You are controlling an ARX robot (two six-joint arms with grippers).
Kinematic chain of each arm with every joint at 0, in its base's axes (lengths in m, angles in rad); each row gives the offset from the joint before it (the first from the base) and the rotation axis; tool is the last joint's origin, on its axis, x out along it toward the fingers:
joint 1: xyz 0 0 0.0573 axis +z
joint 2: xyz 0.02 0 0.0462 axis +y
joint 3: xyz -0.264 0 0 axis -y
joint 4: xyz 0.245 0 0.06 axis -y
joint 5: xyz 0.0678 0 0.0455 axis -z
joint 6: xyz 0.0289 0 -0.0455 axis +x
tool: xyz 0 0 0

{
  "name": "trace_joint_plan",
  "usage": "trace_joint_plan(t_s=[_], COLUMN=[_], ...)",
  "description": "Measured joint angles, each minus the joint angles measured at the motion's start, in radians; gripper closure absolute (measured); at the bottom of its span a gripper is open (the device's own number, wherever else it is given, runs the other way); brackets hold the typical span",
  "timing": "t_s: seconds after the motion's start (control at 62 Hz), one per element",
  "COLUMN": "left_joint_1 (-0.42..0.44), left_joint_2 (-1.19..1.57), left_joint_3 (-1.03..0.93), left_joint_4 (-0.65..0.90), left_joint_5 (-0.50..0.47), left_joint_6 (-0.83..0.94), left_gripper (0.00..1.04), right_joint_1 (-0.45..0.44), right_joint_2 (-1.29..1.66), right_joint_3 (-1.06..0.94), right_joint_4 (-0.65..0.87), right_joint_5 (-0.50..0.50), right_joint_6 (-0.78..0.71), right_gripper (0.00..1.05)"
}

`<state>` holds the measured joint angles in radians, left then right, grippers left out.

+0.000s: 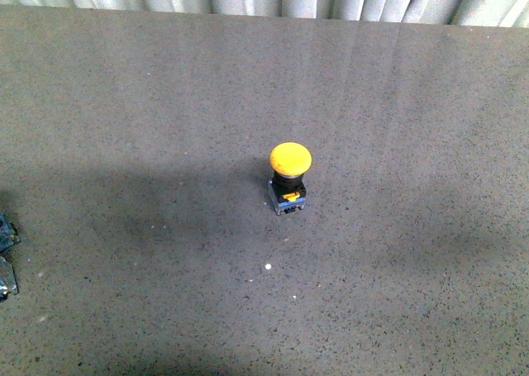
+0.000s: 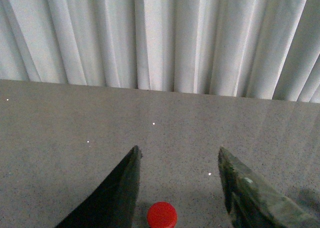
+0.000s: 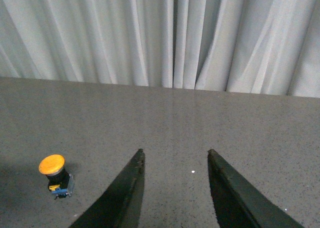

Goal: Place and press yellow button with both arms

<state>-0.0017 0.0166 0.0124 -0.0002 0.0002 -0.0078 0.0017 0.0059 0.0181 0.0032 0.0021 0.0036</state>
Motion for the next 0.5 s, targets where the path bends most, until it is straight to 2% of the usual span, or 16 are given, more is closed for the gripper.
trace_joint_plan(t_s=[0.145,0.177,0.21,0.5], left_joint_1=[0.000,0.000,0.000,0.000], left_joint_2=[0.000,0.000,0.000,0.000], left_joint_3=[0.000,0.000,0.000,0.000], left_joint_4=[0.000,0.000,0.000,0.000], left_joint_5=[0.000,0.000,0.000,0.000], left_joint_6=[0.000,0.000,0.002,0.003], left_gripper=[0.16,0.09,0.09,0.09], right_joint_1=[0.000,0.000,0.000,0.000], right_joint_2=[0.000,0.000,0.000,0.000], right_joint_3=[0.000,0.000,0.000,0.000], right_joint_4=[0.000,0.000,0.000,0.000], right_joint_5=[0.000,0.000,0.000,0.000], right_joint_6=[0.000,0.000,0.000,0.000], right_gripper=[0.23,0.16,0.08,0.09])
